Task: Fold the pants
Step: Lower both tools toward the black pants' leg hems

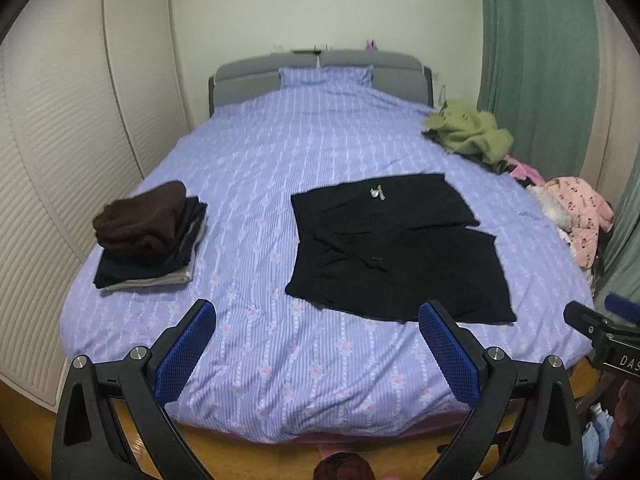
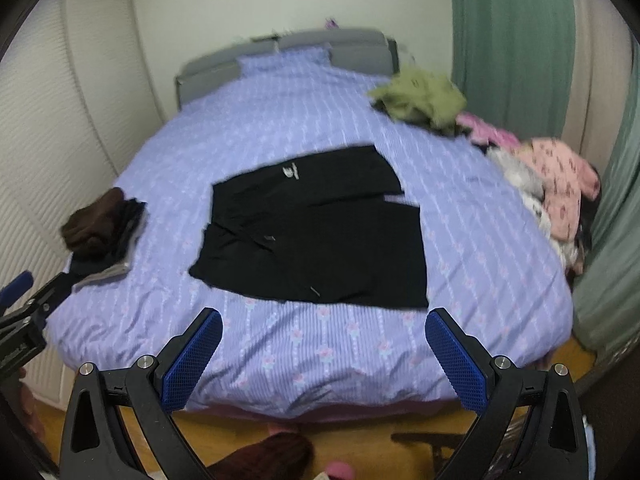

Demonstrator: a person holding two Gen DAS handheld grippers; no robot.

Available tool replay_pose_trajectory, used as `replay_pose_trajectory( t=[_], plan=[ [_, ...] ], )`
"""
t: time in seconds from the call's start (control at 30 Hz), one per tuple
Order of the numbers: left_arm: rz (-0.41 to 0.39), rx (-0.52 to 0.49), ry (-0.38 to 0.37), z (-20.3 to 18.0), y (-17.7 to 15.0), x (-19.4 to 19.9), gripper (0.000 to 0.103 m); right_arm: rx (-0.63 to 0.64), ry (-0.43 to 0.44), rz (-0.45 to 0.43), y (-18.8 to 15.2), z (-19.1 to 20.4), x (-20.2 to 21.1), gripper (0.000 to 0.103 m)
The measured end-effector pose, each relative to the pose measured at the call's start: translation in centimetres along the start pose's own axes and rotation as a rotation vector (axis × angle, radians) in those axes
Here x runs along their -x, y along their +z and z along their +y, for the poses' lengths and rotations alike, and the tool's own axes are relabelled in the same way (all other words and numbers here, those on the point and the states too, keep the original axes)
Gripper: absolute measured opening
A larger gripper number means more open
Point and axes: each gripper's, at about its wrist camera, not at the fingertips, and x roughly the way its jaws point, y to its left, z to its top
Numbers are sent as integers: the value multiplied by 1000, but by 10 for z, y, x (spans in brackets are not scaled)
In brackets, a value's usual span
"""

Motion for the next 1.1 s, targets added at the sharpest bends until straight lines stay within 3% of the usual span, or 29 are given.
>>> replay_pose_trajectory(
  t=[0.23, 0.53, 0.77, 0.97, 1.1],
  plan=[
    [132, -15, -41, 18, 12, -112, 103, -130, -53, 172, 10, 7, -105, 103],
    [367, 100, -88, 17, -3, -234, 103, -271, -153, 262, -2, -17, -196, 103],
    [455, 202, -86, 8, -18, -307, 103, -426, -161, 310, -17, -64, -250, 103],
    [489, 206, -51, -11, -38, -350, 103, -480, -129, 312, -29, -82, -291, 102],
    [517, 211, -47, -16, -51, -369, 102, -560, -169, 287, -33, -97, -304, 101]
  ],
)
